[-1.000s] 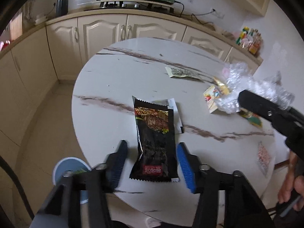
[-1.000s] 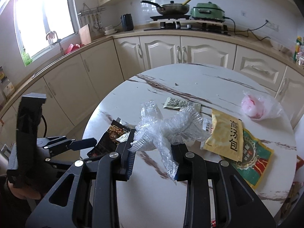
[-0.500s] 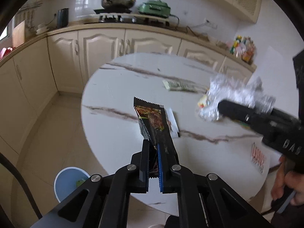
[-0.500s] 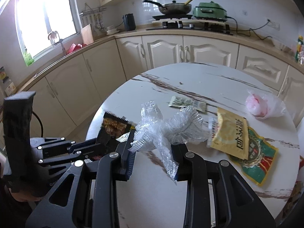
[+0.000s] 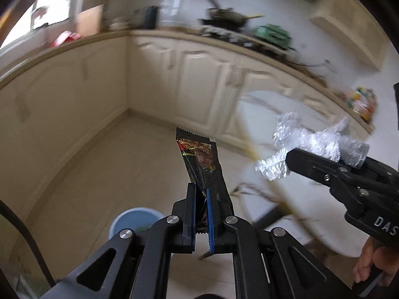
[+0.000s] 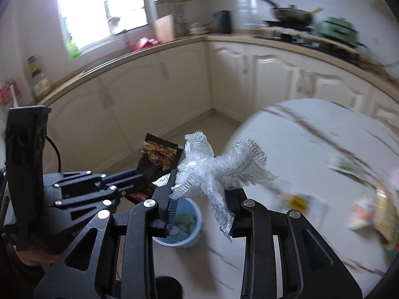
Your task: Collect trash
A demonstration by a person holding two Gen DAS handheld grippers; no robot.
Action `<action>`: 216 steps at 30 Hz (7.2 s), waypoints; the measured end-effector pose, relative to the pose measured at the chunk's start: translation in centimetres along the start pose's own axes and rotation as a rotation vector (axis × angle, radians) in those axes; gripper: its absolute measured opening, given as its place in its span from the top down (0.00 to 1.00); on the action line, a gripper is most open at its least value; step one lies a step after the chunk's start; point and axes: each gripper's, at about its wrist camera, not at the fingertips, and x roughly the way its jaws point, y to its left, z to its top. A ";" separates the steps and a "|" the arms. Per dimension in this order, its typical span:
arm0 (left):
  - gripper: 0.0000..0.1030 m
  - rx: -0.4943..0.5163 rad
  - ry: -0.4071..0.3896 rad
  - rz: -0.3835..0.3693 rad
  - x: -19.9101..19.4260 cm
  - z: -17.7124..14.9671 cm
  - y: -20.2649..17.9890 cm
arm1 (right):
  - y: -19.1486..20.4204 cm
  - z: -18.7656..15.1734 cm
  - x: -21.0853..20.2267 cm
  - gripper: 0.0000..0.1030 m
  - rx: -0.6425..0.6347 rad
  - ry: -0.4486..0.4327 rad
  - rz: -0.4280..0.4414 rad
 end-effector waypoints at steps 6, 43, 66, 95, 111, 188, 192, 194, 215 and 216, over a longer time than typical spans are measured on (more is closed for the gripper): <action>0.97 -0.131 0.123 0.120 4.0 -3.3 9.8 | 7.5 -0.2 10.3 0.72 -0.131 0.104 0.050; 0.53 -0.333 0.332 0.300 12.1 -6.9 16.2 | 9.9 -8.3 32.2 0.31 -0.054 0.519 0.111; 0.03 -0.064 -0.494 0.456 -17.4 -6.8 -14.6 | 11.6 0.8 -11.3 0.00 -0.150 -0.289 -0.186; 0.01 0.218 -0.537 0.167 -21.3 -16.8 -23.3 | -3.1 -7.2 -33.0 0.00 0.115 -0.462 -0.545; 0.01 0.219 -0.120 0.120 -4.0 -4.3 -23.3 | -17.4 -13.4 -24.3 0.00 0.381 -0.166 -0.567; 0.32 0.262 0.086 -0.034 12.7 2.7 -23.4 | -29.1 -6.6 -6.0 0.13 0.409 0.173 -0.468; 0.32 0.263 0.086 -0.044 12.9 2.8 -23.1 | -28.8 -6.5 -6.0 0.33 0.376 0.164 -0.442; 0.32 0.262 0.087 -0.047 12.9 2.8 -22.9 | -28.6 -6.6 -6.1 0.40 0.372 0.152 -0.424; 0.25 0.309 0.106 -0.051 13.3 2.5 -25.2 | -27.4 -6.2 -9.4 0.51 0.376 0.030 -0.323; 0.24 0.325 0.103 -0.030 13.5 2.4 -25.7 | -27.2 -6.1 -9.7 0.51 0.370 0.021 -0.321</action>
